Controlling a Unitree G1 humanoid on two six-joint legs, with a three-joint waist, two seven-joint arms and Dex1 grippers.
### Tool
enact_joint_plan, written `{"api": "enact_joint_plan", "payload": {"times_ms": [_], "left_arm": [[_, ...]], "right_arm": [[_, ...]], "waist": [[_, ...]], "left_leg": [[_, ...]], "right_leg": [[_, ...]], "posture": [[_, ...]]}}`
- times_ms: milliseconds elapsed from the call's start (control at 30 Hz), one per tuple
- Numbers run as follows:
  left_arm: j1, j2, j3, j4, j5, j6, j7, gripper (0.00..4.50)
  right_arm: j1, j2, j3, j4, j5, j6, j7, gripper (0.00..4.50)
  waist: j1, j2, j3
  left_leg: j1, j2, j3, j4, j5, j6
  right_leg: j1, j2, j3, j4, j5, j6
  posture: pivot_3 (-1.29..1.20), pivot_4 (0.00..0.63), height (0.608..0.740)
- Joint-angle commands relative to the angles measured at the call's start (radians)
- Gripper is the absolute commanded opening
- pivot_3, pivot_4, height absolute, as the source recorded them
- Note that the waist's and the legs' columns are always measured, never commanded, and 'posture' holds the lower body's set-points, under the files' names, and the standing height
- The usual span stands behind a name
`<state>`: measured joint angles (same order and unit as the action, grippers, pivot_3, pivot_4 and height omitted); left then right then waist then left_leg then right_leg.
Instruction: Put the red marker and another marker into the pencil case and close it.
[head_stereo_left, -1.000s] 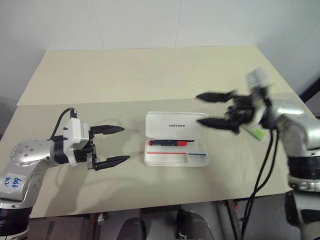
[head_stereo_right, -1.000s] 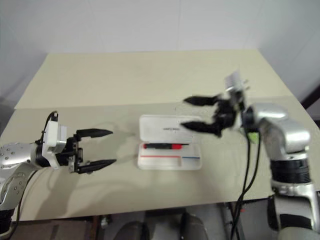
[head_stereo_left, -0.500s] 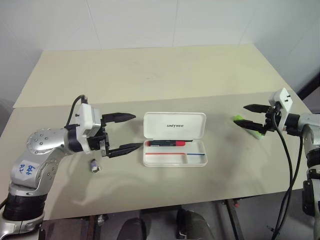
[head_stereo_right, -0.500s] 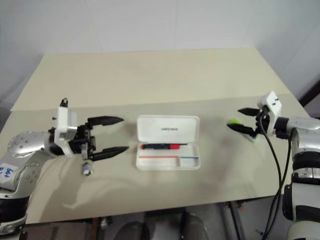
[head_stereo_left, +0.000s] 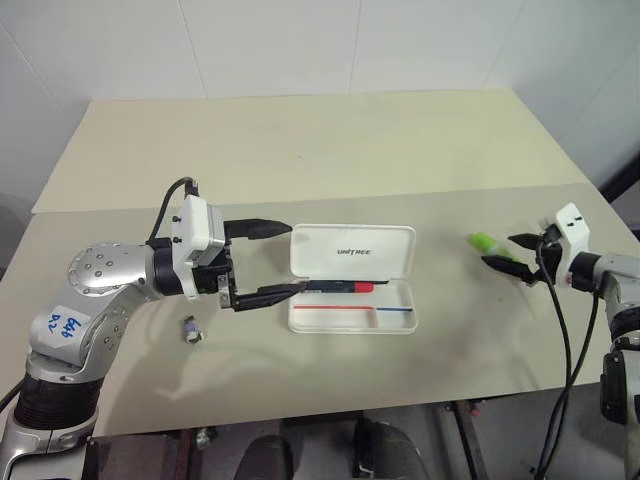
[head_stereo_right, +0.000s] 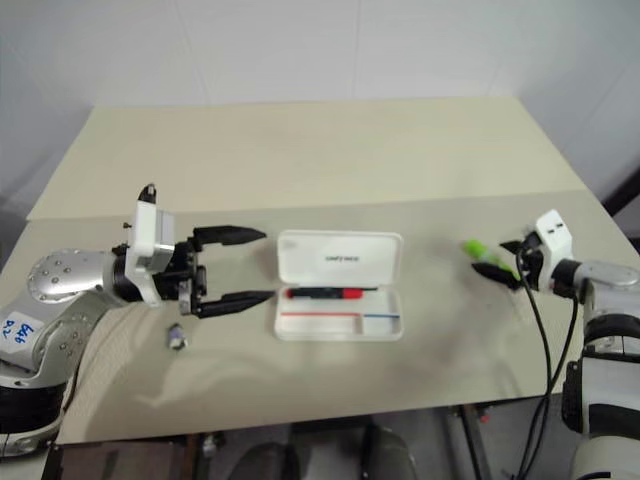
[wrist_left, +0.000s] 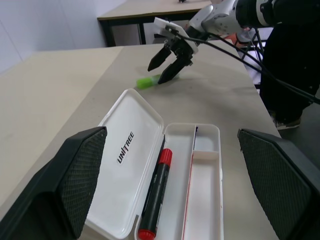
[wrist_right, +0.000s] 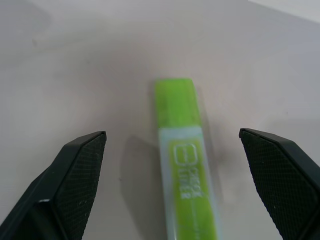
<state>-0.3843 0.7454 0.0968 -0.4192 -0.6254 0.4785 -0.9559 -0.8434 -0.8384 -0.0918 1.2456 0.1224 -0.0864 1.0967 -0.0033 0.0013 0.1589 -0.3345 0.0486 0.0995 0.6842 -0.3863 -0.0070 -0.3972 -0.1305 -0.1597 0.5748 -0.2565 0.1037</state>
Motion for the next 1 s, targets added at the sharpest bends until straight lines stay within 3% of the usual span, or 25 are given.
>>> {"api": "enact_joint_plan", "payload": {"times_ms": [33,200,233,333,533,567,1000], "left_arm": [[-0.012,0.0,0.009,-0.034,-0.013,-0.008,-0.002,4.5],[-0.007,0.003,0.013,-0.041,-0.018,-0.01,-0.008,4.5],[-0.007,0.003,0.014,-0.04,-0.018,-0.01,-0.009,4.5],[-0.009,0.003,0.015,-0.04,-0.017,-0.013,-0.012,4.5],[-0.013,-0.001,0.012,-0.04,-0.016,-0.014,-0.009,4.5],[-0.013,-0.001,0.013,-0.04,-0.016,-0.014,-0.009,4.5],[0.022,-0.018,0.01,-0.039,-0.005,-0.038,-0.019,4.5]], "right_arm": [[-0.009,-0.038,-0.029,0.02,-0.011,0.017,-0.024,4.48],[0.013,-0.059,-0.029,0.047,-0.024,0.106,0.012,4.48],[0.02,-0.062,-0.023,0.046,-0.032,0.108,0.026,4.31],[0.031,-0.059,-0.018,0.037,-0.045,0.094,0.054,3.56],[0.031,-0.023,-0.03,0.016,-0.04,0.047,0.086,1.25],[0.031,-0.016,-0.026,0.011,-0.043,0.036,0.092,1.08],[-0.071,0.038,-0.075,-0.068,0.004,-0.068,0.169,1.09]], "waist": [[0.0,0.0,0.0],[0.0,0.0,0.0],[0.0,0.0,0.0],[0.001,0.0,0.0],[-0.003,0.0,0.0],[-0.004,0.0,0.0],[-0.026,0.001,0.0]], "left_leg": [[0.0,0.0,0.0,0.0,0.0,0.0],[0.0,0.0,0.0,0.0,0.0,0.0],[0.0,0.0,0.0,0.0,0.0,0.0],[0.0,0.0,-0.001,0.0,0.0,0.0],[0.0,0.0,-0.001,0.0,0.0,0.0],[0.001,0.0,0.0,0.0,0.0,-0.001],[0.001,0.0,0.0,0.0,0.002,-0.003]], "right_leg": [[0.0,0.0,0.0,0.0,0.0,0.0],[0.0,0.0,0.0,0.0,0.0,0.0],[0.0,0.0,0.0,0.0,0.0,0.0],[0.001,0.0,0.0,0.0,0.0,0.0],[0.001,0.0,0.0,0.0,0.0,0.0],[0.001,0.0,0.0,0.0,0.0,0.0],[0.001,0.001,0.001,0.0,0.0,0.0]], "posture": [[0.0,0.15,0.74],[0.0,0.15,0.74],[0.0,0.15,0.74],[0.0,0.15,0.74],[0.0,0.15,0.74],[0.0,0.15,0.74],[0.0,0.15,0.74]]}}
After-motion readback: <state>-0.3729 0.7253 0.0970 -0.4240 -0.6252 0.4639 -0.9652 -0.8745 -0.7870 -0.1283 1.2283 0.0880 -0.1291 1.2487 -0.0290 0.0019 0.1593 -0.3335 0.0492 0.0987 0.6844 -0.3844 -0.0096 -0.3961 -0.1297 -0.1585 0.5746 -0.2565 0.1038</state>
